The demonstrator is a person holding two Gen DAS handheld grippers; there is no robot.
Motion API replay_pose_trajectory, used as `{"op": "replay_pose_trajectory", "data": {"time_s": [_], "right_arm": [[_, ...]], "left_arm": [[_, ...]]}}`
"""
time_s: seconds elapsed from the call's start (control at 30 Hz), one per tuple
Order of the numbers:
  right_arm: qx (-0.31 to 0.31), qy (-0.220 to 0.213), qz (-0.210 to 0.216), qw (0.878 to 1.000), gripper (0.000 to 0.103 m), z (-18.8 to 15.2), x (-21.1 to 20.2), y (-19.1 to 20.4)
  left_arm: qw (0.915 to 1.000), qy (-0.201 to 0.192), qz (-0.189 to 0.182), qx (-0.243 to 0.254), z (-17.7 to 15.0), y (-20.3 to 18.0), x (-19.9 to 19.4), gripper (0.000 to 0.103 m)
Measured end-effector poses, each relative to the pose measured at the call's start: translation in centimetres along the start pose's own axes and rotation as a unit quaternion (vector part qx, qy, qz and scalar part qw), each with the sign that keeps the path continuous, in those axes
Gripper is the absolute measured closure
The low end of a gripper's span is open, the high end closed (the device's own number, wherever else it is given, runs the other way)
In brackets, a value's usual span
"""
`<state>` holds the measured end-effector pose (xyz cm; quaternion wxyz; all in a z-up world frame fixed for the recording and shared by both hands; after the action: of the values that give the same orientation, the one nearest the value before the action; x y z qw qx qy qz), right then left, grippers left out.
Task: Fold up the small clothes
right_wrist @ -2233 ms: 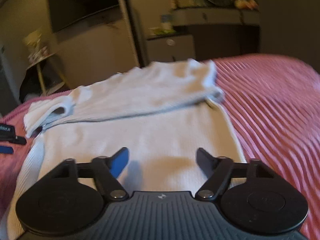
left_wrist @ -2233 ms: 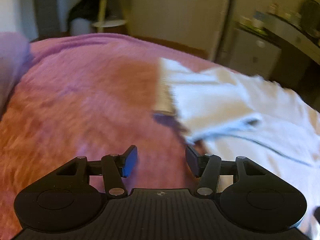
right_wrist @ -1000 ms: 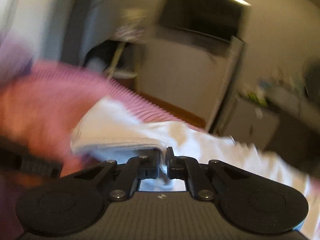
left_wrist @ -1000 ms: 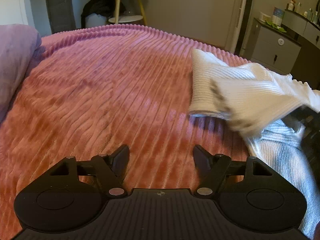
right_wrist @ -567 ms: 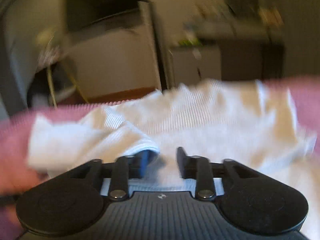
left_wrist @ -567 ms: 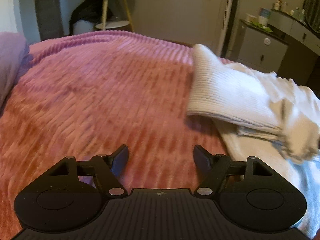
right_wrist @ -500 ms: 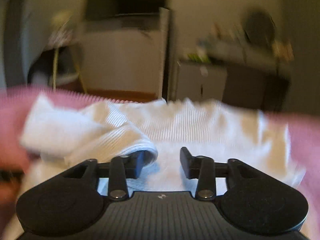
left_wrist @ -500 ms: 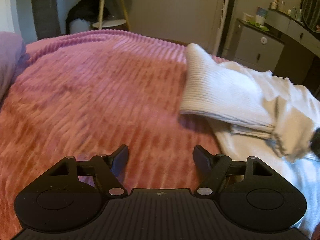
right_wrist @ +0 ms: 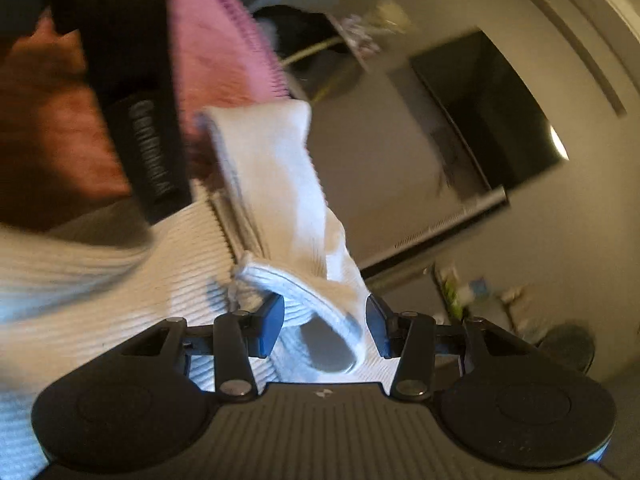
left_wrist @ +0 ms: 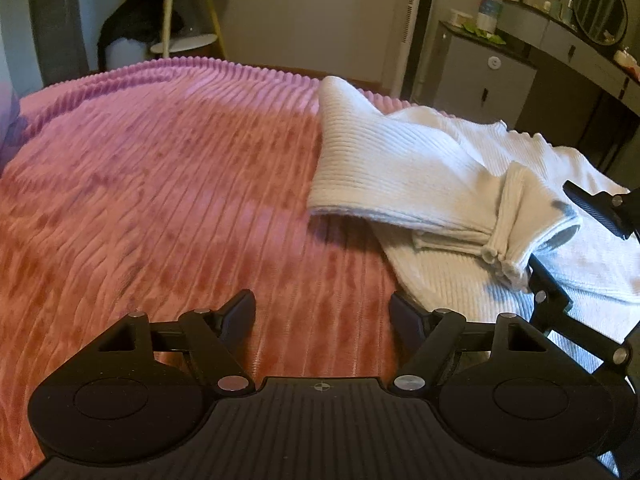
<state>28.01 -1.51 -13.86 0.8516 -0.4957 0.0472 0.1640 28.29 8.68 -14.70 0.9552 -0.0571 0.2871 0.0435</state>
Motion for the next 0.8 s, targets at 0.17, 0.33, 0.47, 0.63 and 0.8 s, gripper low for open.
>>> {"op": "replay_pose_trajectory", "data": {"time_s": [0.17, 0.33, 0.47, 0.63, 0.8], "right_arm": [[-0.050, -0.010, 0.042, 0.998, 0.074, -0.4, 0.5, 0.5], [0.035, -0.011, 0.061, 0.998, 0.096, -1.1, 0.6, -0.4], [0.277, 0.023, -0.076, 0.958, 0.096, -3.8, -0.3, -6.7], [0.716, 0.111, -0.169, 0.668, 0.091, -15.9, -3.1, -11.4], [0.737, 0.122, -0.157, 0.647, 0.081, -17.9, -4.1, -10.0]], "left_arm": [[1.0000, 0.003, 0.000, -0.002, 0.0, 0.2, 0.1, 0.022], [1.0000, 0.004, 0.002, -0.008, 0.0, 0.5, 0.1, 0.022], [1.0000, 0.003, 0.004, -0.004, 0.0, 0.4, 0.1, 0.022], [1.0000, 0.002, 0.006, 0.002, -0.2, 0.2, 0.2, 0.020], [0.9999, -0.003, 0.007, 0.008, -0.3, -0.1, 0.2, 0.020]]}}
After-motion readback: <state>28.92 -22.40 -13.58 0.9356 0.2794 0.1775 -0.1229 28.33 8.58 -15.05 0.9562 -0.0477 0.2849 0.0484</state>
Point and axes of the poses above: each gripper's, at about its wrist camera, not at the fingertips, and x roughly the way its jaws point, y to its left, z to its top, the point moved 5 cm from there along x, roughly the way its jaws point, and after that the axes turned 14 degrees about -y, right-handed, at the moved point
